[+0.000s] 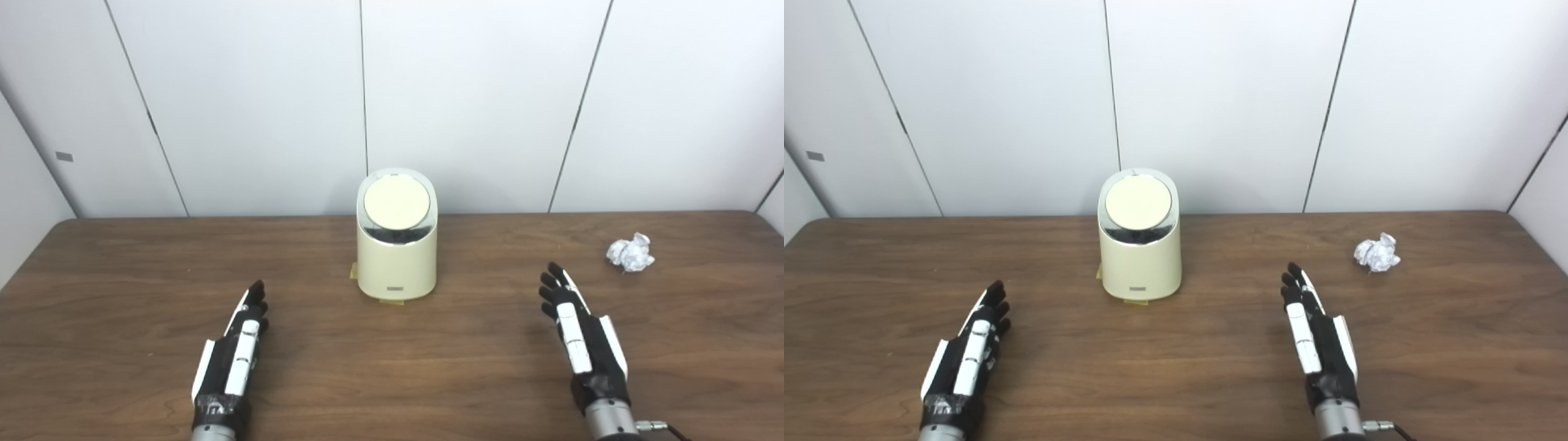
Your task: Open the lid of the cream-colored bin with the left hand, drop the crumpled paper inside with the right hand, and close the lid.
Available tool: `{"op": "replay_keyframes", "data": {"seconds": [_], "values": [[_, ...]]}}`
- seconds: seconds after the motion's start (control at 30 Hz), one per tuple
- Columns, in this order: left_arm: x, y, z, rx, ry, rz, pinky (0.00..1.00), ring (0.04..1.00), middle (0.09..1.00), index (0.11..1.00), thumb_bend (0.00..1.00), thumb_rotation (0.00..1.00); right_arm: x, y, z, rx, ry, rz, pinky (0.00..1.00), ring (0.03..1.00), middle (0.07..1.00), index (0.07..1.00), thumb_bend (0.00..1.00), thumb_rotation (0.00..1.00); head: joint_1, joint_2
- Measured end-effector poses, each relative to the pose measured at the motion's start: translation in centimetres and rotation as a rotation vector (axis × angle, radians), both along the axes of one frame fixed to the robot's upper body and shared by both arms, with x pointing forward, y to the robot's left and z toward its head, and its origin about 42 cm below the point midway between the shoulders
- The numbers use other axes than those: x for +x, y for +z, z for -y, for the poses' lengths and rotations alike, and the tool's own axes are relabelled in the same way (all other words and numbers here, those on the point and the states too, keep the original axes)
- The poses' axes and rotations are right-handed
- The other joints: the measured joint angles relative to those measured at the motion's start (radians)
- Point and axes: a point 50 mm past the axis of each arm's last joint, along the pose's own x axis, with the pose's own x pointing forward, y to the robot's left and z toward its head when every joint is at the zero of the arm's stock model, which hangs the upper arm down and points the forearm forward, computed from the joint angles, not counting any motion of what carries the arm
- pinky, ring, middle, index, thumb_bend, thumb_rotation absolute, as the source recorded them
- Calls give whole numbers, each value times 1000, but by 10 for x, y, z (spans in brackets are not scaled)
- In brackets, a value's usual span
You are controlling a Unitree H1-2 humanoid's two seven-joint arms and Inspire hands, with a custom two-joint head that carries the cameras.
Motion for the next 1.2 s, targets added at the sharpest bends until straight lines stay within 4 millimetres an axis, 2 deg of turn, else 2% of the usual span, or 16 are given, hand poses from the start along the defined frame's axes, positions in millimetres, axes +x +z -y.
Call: {"op": "replay_keyframes", "data": {"seconds": [0.37, 0.43, 0.53, 0.57, 0.67, 0.77, 0.87, 0.93, 1.0, 1.1, 1.2], "values": [[0, 0, 1, 15, -1, -2, 1000, 1000, 1000, 1000, 453, 813, 0, 0, 1, 12, 0, 1, 911, 915, 932, 945, 497, 991, 5, -5], [1, 0, 1, 17, -3, -5, 1000, 1000, 1000, 1000, 489, 762, 1, 0, 2, 13, -1, 1, 910, 913, 930, 947, 492, 986, 5, -5], [2, 7, 4, 51, -4, -25, 1000, 1000, 988, 1000, 487, 704, 3, -3, 3, 17, -2, -11, 906, 913, 930, 950, 501, 982, 18, -17], [4, 12, 6, 87, -1, -34, 1000, 992, 974, 1000, 513, 628, 4, -6, 4, 17, -3, -19, 906, 912, 931, 950, 506, 985, 38, -32], [18, 39, 12, 191, 29, -29, 965, 951, 939, 984, 611, 523, 5, -10, 5, 12, -1, -31, 904, 908, 931, 954, 512, 997, 52, -41], [43, 79, 20, 231, 38, 38, 904, 930, 936, 967, 712, 470, 7, -12, 7, 5, 3, -25, 911, 907, 933, 955, 525, 1000, 60, -44], [67, 125, 31, 233, 27, 130, 862, 907, 922, 947, 753, 419, 9, -11, 8, 0, 14, -23, 920, 910, 935, 954, 516, 993, 67, -49], [79, 146, 40, 248, 13, 179, 902, 916, 928, 951, 759, 402, 12, -12, 8, 2, 22, -18, 926, 908, 934, 952, 519, 986, 72, -51], [87, 160, 48, 258, -7, 213, 936, 932, 938, 957, 755, 393, 13, -12, 7, 8, 29, -17, 932, 907, 933, 954, 515, 989, 72, -52], [103, 168, 55, 308, -11, 216, 903, 916, 931, 952, 773, 416, 14, -13, 7, 8, 33, -18, 935, 909, 932, 957, 517, 997, 72, -54], [121, 172, 52, 394, 5, 203, 876, 906, 925, 951, 782, 426, 14, -13, 7, 7, 33, -17, 930, 906, 927, 955, 523, 996, 72, -57]]}}
